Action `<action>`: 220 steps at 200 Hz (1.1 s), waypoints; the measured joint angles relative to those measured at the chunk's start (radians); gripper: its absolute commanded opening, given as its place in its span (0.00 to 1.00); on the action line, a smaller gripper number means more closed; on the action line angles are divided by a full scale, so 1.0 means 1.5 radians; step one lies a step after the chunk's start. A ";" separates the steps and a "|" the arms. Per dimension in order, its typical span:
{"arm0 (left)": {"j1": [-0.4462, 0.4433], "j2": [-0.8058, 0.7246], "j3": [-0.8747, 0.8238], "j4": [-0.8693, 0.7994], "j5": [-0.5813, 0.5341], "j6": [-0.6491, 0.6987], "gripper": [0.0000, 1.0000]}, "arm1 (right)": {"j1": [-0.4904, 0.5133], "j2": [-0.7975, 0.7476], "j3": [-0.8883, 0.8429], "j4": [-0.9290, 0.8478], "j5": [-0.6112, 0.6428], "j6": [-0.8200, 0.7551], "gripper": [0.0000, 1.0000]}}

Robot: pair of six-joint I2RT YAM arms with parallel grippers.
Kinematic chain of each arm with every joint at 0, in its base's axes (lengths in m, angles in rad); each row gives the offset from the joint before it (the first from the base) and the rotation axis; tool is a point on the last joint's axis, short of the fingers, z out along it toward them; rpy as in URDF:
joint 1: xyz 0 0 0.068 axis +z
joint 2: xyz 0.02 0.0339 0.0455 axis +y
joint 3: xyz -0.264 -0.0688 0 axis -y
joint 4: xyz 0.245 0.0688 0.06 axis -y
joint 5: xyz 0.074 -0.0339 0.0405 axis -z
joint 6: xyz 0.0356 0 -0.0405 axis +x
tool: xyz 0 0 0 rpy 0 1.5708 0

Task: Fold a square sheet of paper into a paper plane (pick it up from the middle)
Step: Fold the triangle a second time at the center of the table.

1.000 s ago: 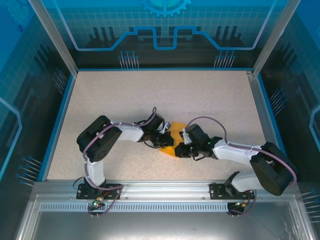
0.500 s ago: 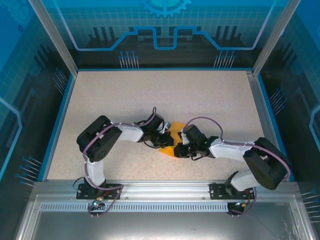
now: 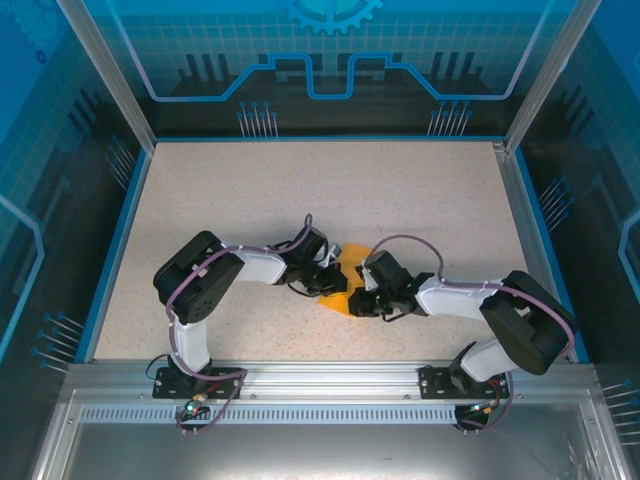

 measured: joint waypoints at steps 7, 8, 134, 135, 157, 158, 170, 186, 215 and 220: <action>0.001 0.001 0.000 0.002 0.001 -0.002 0.03 | 0.000 0.002 -0.002 0.005 0.000 0.000 0.07; 0.001 0.001 0.000 0.002 0.002 -0.002 0.03 | 0.000 0.002 -0.002 0.005 0.000 0.000 0.07; 0.007 0.003 -0.008 0.023 0.010 -0.016 0.03 | 0.023 -0.017 -0.040 0.062 0.026 0.008 0.06; 0.007 0.003 -0.008 0.023 0.010 -0.016 0.03 | 0.023 -0.017 -0.040 0.062 0.027 0.008 0.06; 0.008 0.004 -0.008 0.023 0.013 -0.016 0.03 | 0.033 -0.022 -0.043 0.062 0.044 0.011 0.05; 0.008 0.004 -0.008 0.023 0.013 -0.016 0.03 | 0.034 -0.023 -0.043 0.061 0.045 0.011 0.05; 0.009 0.004 -0.008 0.023 0.015 -0.016 0.03 | 0.038 -0.025 -0.043 0.059 0.053 0.011 0.05; 0.010 0.004 -0.006 0.022 0.016 -0.016 0.03 | 0.044 -0.027 -0.043 0.056 0.064 0.011 0.05; 0.014 0.004 0.002 0.005 0.016 -0.016 0.03 | 0.048 -0.033 -0.046 0.054 0.074 0.013 0.05; 0.017 0.004 0.003 0.002 0.016 -0.015 0.03 | 0.049 -0.034 -0.047 0.054 0.074 0.013 0.04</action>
